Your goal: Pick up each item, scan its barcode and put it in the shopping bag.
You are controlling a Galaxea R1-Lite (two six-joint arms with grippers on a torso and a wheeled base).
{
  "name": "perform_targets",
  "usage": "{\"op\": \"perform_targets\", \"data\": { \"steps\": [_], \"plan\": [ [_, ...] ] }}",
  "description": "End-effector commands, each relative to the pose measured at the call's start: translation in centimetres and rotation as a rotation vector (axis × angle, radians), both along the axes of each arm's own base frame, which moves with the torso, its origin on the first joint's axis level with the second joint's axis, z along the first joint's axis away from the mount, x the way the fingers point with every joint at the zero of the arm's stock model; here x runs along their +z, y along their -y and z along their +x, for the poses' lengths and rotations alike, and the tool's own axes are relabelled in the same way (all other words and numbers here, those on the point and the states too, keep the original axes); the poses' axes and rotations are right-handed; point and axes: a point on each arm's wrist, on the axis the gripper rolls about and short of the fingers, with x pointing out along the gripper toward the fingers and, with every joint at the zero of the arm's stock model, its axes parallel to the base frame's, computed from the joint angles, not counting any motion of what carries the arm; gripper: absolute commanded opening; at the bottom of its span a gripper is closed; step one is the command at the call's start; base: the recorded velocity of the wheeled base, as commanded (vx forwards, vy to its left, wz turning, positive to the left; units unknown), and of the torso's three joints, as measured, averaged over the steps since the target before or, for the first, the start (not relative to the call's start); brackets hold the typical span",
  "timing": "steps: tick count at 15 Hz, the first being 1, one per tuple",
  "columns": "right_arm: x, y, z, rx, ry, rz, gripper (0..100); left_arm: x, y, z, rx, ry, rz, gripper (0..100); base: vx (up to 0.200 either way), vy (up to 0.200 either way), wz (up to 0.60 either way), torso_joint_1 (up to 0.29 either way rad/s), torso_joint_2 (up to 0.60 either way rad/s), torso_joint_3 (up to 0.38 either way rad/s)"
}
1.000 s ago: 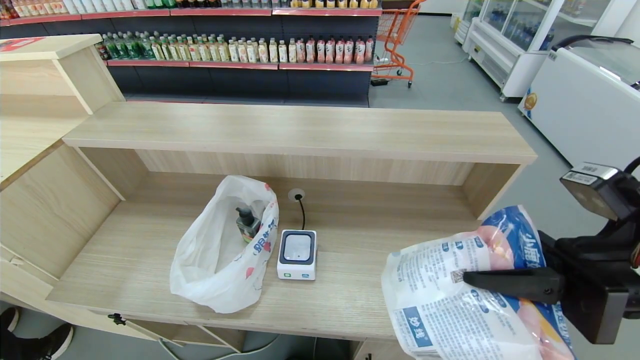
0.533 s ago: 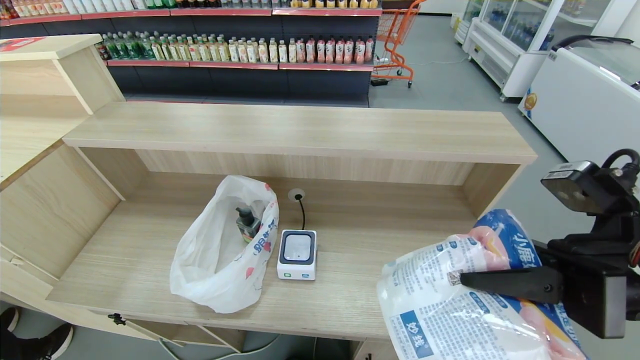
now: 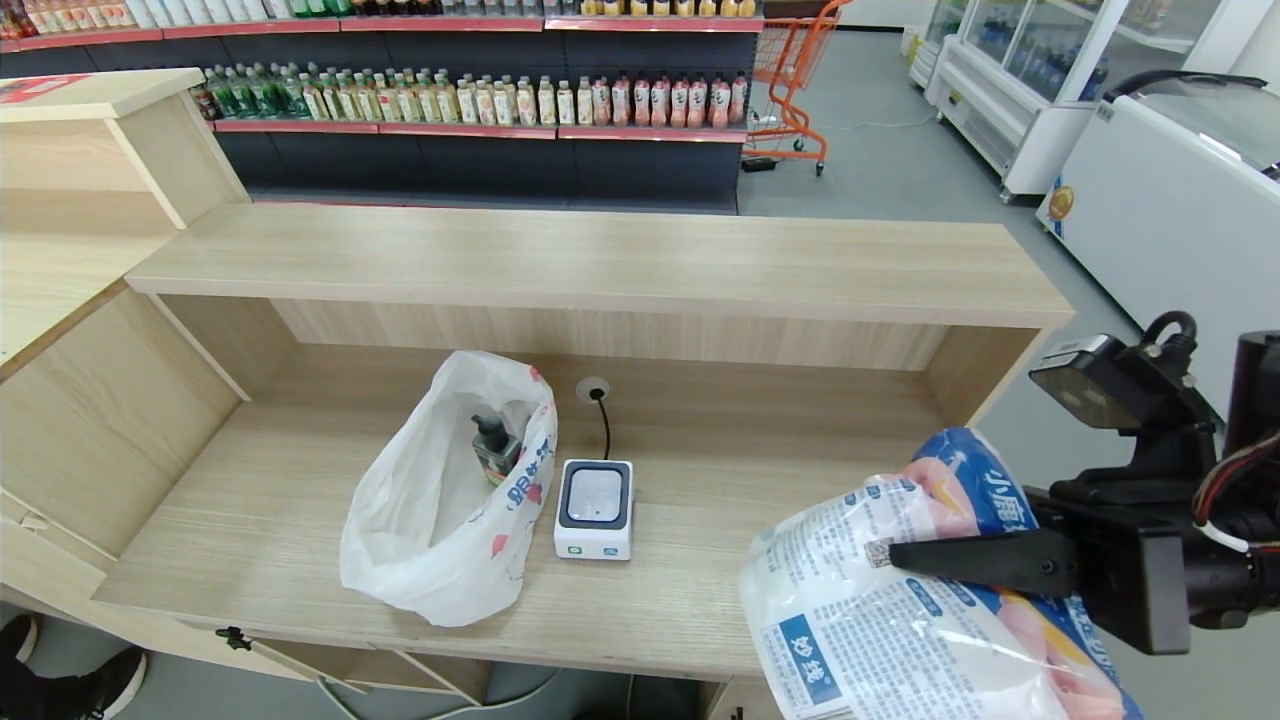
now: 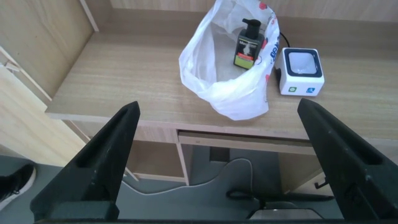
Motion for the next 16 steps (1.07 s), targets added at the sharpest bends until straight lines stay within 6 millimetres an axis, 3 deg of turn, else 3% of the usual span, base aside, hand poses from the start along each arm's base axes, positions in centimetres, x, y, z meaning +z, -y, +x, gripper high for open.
{"op": "perform_targets", "data": {
  "steps": [1,6,16],
  "plan": [
    [-0.9,-0.3,0.8,0.000,-0.041,-0.014,0,0.0,0.0,0.0,-0.001,0.001,0.001,100,0.000,0.000,0.00,0.000,0.00,0.000],
    [-0.7,-0.8,1.8,0.009,-0.041,-0.012,0,0.0,0.0,0.0,-0.001,0.001,-0.001,100,0.000,0.000,0.00,0.000,0.00,0.000],
    [-1.4,-3.8,3.3,0.101,-0.059,-0.022,0,0.0,0.0,0.0,-0.001,0.001,-0.001,100,0.000,0.000,0.00,0.000,0.00,0.000]
  ]
}}
